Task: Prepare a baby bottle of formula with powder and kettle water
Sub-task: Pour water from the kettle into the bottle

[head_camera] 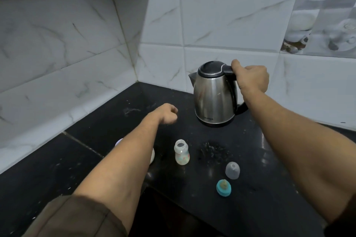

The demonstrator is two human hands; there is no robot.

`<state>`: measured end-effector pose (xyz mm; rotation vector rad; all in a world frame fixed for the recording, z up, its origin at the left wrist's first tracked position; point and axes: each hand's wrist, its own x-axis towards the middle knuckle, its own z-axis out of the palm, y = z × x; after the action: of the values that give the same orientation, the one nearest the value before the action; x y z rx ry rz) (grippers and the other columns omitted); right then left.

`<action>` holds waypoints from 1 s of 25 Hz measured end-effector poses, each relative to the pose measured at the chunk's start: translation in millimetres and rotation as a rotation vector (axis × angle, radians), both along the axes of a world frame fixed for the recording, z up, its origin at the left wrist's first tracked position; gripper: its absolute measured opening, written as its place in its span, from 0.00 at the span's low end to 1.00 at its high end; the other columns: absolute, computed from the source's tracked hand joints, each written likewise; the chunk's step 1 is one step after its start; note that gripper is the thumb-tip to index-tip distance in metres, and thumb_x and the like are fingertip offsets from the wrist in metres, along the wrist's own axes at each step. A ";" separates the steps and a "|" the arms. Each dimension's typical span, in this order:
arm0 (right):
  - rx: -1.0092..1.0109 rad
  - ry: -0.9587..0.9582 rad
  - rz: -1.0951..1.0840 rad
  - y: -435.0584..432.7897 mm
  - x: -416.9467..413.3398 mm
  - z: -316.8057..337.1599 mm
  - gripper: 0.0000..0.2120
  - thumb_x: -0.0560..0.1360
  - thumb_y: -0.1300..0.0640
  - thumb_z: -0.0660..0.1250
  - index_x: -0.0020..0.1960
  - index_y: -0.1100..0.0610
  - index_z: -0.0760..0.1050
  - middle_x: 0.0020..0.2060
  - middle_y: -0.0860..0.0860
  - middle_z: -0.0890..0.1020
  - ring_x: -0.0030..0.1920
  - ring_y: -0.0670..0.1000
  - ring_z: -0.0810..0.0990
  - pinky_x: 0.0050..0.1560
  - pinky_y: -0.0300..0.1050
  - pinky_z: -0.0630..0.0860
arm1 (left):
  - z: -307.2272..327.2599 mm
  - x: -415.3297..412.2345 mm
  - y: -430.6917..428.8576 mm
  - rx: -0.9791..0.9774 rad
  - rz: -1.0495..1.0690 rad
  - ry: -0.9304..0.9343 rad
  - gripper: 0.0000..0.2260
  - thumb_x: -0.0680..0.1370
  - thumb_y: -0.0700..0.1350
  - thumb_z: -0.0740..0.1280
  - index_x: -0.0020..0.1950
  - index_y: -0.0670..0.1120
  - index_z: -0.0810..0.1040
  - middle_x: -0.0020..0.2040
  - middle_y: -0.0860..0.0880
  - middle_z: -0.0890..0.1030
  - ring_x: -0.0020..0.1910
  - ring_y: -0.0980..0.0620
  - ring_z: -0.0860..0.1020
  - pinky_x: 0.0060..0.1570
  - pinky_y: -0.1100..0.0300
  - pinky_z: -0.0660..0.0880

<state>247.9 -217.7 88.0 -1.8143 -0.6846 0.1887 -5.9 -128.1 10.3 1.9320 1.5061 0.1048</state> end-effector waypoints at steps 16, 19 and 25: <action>-0.127 -0.097 -0.080 -30.2 -33.5 -21.1 0.24 0.67 0.40 0.66 0.27 0.54 0.59 0.24 0.49 0.60 0.27 0.53 0.61 0.30 0.46 0.61 | -94.5 -20.7 -36.1 -0.013 -0.228 0.217 0.33 0.62 0.56 0.85 0.63 0.54 0.77 0.57 0.53 0.81 0.57 0.49 0.80 0.61 0.50 0.78; -0.149 -0.109 -0.095 -33.1 -31.3 -28.6 0.24 0.68 0.41 0.67 0.27 0.54 0.60 0.24 0.50 0.60 0.27 0.54 0.61 0.30 0.46 0.62 | -104.8 -18.4 -41.0 0.055 -0.194 0.158 0.30 0.65 0.57 0.83 0.63 0.52 0.78 0.58 0.51 0.81 0.56 0.48 0.79 0.56 0.53 0.78; -0.162 -0.150 -0.079 -30.5 -26.8 -27.0 0.24 0.68 0.41 0.67 0.27 0.55 0.60 0.23 0.50 0.60 0.27 0.54 0.61 0.29 0.45 0.62 | -82.4 -14.9 -30.1 0.166 -0.068 0.047 0.21 0.66 0.57 0.81 0.54 0.51 0.82 0.50 0.50 0.84 0.51 0.48 0.81 0.48 0.54 0.78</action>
<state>221.2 -248.1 61.0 -2.0220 -0.7174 0.0568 -20.8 -158.3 -72.1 2.1282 1.5012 0.1601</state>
